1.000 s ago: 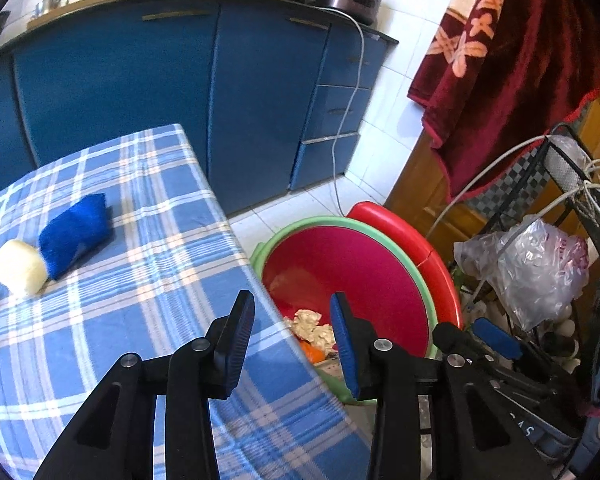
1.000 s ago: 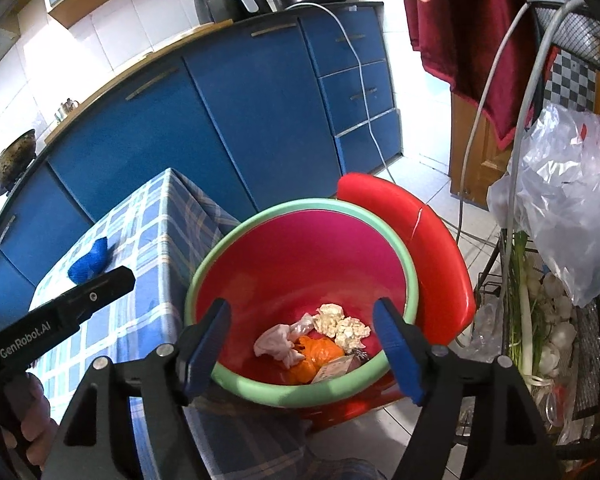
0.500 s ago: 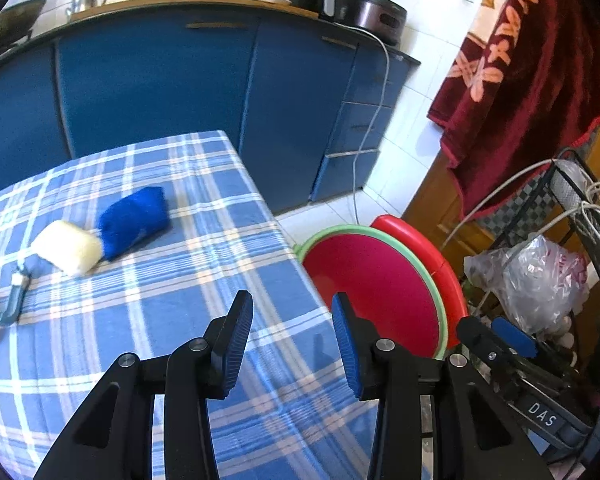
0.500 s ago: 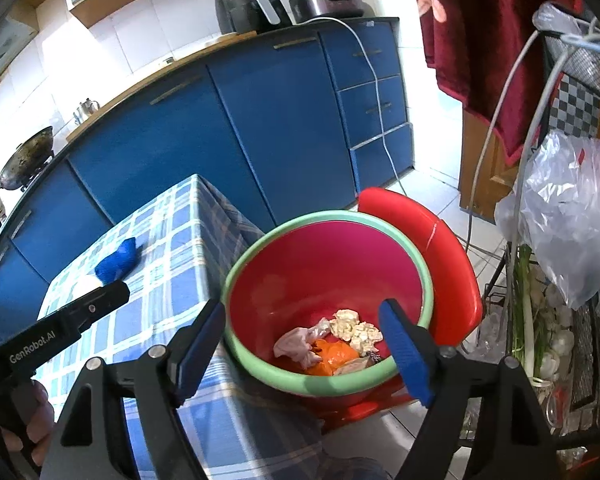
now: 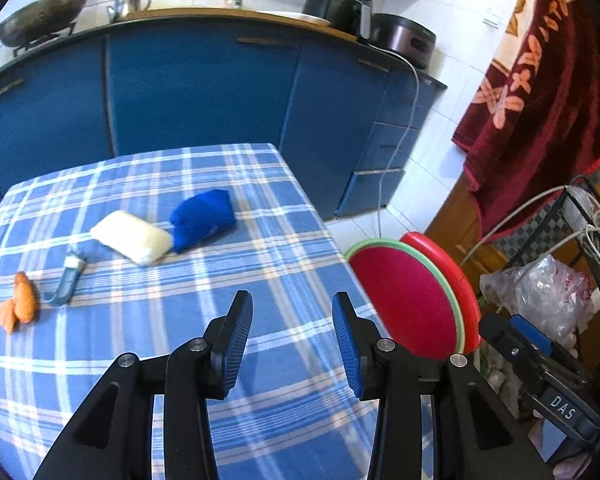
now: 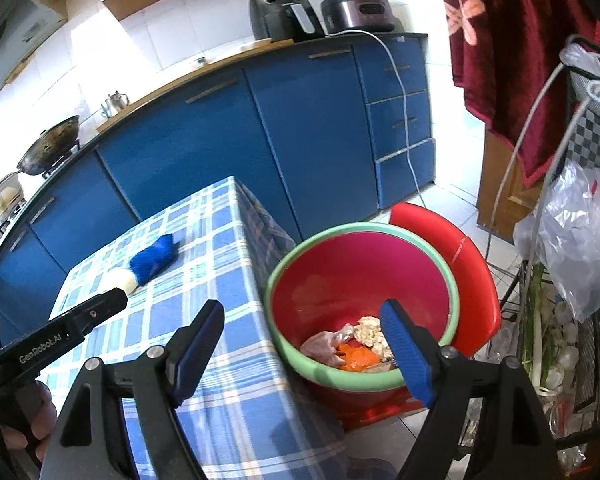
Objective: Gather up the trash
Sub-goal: 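Move both grippers back from the bin toward the table, then grasp the orange bag with the left gripper, then hold the orange bag in the left gripper while the right gripper grasps the blue knitted cloth, then carry the orange bag and blue cloth over the red bin and open both grippers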
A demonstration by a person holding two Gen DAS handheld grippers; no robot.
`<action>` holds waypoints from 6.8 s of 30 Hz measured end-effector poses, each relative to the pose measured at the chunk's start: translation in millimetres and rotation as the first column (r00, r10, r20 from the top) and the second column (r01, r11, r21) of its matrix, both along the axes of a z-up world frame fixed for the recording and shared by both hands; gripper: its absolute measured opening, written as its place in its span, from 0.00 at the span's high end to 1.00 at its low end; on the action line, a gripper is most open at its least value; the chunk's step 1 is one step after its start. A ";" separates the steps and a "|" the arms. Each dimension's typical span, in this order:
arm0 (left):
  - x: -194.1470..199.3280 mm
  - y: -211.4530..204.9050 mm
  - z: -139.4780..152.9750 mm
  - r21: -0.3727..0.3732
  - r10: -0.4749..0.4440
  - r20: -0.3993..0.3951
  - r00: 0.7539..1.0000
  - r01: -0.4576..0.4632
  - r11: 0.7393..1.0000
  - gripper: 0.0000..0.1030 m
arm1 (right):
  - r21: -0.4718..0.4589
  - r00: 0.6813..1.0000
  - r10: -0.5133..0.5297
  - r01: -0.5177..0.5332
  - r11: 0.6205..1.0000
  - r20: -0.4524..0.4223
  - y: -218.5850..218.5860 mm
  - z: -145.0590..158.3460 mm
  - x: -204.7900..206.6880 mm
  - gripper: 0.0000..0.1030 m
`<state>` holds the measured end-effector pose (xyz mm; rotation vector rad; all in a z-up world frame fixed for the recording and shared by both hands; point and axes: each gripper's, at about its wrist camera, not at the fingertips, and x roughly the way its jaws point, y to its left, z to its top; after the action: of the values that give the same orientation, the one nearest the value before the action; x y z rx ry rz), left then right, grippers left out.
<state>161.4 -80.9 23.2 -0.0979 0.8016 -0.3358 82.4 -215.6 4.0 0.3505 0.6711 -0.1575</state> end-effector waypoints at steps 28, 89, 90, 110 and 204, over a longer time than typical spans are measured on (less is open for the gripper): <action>1.6 166.5 2.1 0.076 0.333 0.041 0.942 -0.335 0.939 0.53 | -0.004 0.973 0.230 -0.230 0.973 0.001 103.2 16.6 49.4 0.18; 75.2 209.4 -55.5 0.132 0.437 0.005 0.899 -0.434 0.891 0.62 | 0.058 0.977 0.173 -0.167 0.984 -0.125 148.2 -24.7 169.1 0.15; 75.4 210.5 -56.4 0.130 0.440 0.005 0.898 -0.437 0.890 0.62 | 0.064 0.977 0.168 -0.161 0.985 -0.131 149.2 -27.8 174.2 0.15; 78.7 219.0 -63.1 0.079 0.427 -0.021 0.904 -0.424 0.902 0.62 | -0.040 0.967 0.157 -0.168 0.985 -0.201 182.8 -58.4 224.7 0.47; 17.7 -35.4 -14.3 0.054 -0.078 -0.016 0.997 0.079 0.995 0.62 | 0.156 0.998 -0.025 0.033 0.987 -0.054 -38.9 -36.2 20.0 0.80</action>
<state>179.1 -116.3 9.0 -0.0170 0.8293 -0.3877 102.3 -254.5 -32.3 0.5094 0.7316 -0.1417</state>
